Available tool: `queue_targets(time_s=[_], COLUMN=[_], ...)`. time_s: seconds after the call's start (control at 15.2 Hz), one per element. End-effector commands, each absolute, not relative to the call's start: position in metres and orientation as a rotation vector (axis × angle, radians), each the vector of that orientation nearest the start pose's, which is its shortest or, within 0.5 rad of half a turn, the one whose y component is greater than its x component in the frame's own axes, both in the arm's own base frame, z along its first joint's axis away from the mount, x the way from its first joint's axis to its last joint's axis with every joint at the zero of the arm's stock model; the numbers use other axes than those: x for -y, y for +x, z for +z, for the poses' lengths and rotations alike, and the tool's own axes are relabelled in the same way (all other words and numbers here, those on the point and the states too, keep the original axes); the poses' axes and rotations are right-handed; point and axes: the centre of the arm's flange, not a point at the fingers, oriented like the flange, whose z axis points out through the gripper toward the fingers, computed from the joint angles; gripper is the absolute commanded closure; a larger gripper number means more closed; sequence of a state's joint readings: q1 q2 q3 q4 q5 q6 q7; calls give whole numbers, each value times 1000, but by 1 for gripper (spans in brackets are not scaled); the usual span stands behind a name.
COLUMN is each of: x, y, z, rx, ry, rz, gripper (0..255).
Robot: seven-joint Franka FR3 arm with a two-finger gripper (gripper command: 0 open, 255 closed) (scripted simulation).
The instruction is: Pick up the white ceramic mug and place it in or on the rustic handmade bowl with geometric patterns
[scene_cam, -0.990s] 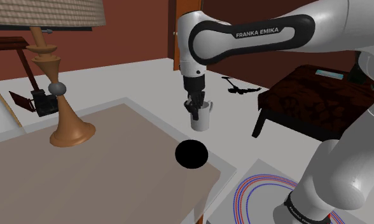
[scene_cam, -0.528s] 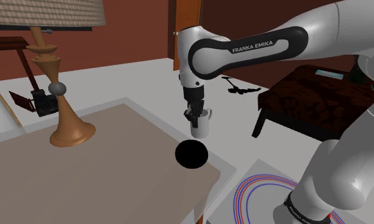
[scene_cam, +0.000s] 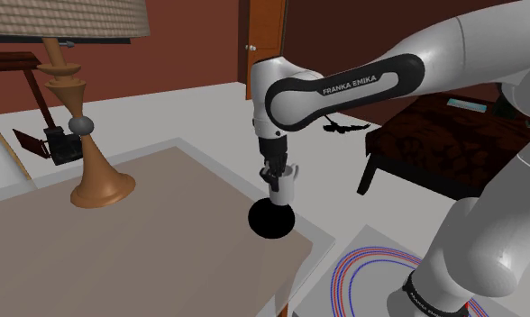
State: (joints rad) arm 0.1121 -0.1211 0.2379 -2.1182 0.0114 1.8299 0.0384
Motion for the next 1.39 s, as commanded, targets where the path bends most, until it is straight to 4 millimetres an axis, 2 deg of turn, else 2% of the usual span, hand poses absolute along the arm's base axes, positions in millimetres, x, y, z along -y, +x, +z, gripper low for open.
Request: queue_targets(time_s=[0.0,0.33,0.4,0.73,0.99,1.32], x=[-174,-174,-174,-174,-177,-177], y=[465,465,465,465,473,473], z=[448,448,448,448,498,498], rx=[481,481,481,481,481,481], ry=[-3144,-3144,-3144,-3144,-3144,-3144], rz=[261,261,261,261,261,261], gripper=[255,255,0,0,0,0])
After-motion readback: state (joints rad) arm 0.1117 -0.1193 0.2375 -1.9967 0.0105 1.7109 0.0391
